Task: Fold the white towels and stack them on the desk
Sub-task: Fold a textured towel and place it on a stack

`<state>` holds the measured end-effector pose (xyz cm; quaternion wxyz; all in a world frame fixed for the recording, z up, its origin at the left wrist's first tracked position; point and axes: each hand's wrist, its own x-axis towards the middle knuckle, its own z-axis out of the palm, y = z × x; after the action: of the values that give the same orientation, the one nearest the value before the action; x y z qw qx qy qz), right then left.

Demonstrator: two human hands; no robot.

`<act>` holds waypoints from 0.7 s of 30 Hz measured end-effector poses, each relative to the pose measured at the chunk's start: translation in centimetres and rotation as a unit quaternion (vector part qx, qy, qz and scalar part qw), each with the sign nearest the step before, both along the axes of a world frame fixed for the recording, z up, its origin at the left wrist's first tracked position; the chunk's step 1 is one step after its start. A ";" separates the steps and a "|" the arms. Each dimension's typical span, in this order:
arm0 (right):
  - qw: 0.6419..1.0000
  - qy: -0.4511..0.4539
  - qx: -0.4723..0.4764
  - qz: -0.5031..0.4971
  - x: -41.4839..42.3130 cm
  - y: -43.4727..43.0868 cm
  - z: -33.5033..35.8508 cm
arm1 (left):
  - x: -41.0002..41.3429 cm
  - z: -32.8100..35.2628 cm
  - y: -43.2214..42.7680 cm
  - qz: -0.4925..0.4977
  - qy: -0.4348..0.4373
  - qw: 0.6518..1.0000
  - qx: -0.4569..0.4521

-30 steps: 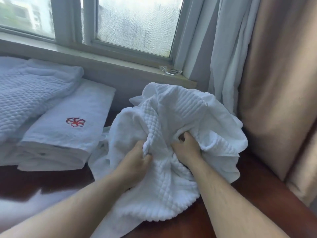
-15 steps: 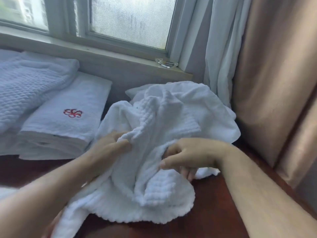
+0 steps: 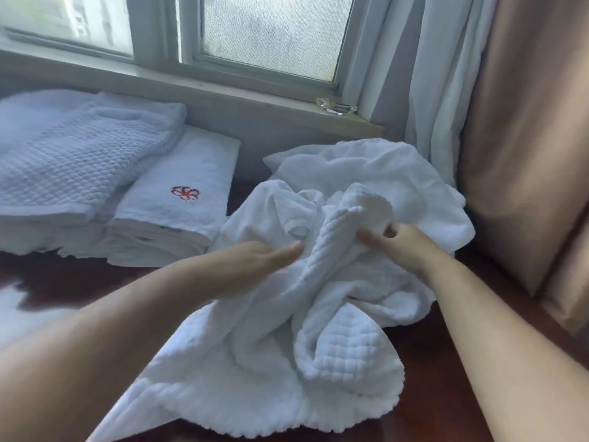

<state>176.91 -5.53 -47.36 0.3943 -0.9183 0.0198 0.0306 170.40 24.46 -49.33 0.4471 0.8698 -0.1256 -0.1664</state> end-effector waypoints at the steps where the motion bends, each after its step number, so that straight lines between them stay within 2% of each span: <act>1: 0.998 0.026 -0.008 0.050 -0.6 -0.3 0.1 | 0.5 0.1 -0.7 0.035 0.015 0.996 -0.087; 2: 0.995 0.041 -0.006 0.087 -1.2 -0.4 0.1 | 1.1 0.2 -1.4 0.064 0.012 0.989 -0.134; 3: 0.993 0.046 0.011 0.110 -1.7 -0.5 -0.2 | 1.6 0.3 -2.2 0.068 -0.013 0.988 -0.136; 5: 0.987 0.041 0.054 0.147 -2.8 -0.2 -1.4 | 2.3 0.0 -3.6 -0.012 -0.054 0.993 -0.101; 7: 0.983 0.039 0.046 0.172 -3.9 0.5 -3.1 | 2.8 -0.9 -4.8 -0.071 -0.062 0.994 -0.059; 11: 0.985 0.020 0.061 0.162 -4.8 1.5 -4.4 | 3.0 -2.5 -5.8 -0.032 -0.105 0.991 -0.075; 13: 0.984 0.005 0.045 0.173 -4.9 1.9 -4.1 | 2.7 -2.5 -5.6 0.014 -0.150 0.988 -0.046; 17: 0.986 -0.024 -0.043 0.160 -5.1 2.6 -2.2 | 1.5 -1.3 -4.5 0.109 -0.238 0.964 0.058; 19: 0.980 -0.068 -0.149 0.109 -5.4 2.8 0.3 | 0.7 0.5 -3.7 0.146 -0.314 0.930 0.124; 21: 0.961 -0.161 -0.224 0.009 -6.1 2.8 3.3 | -0.5 2.8 -2.4 0.191 -0.412 0.880 0.141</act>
<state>170.86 -2.69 -44.08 0.1762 -0.9760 -0.0458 -0.1193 169.88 22.06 -46.48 0.2508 0.9208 -0.1054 0.2796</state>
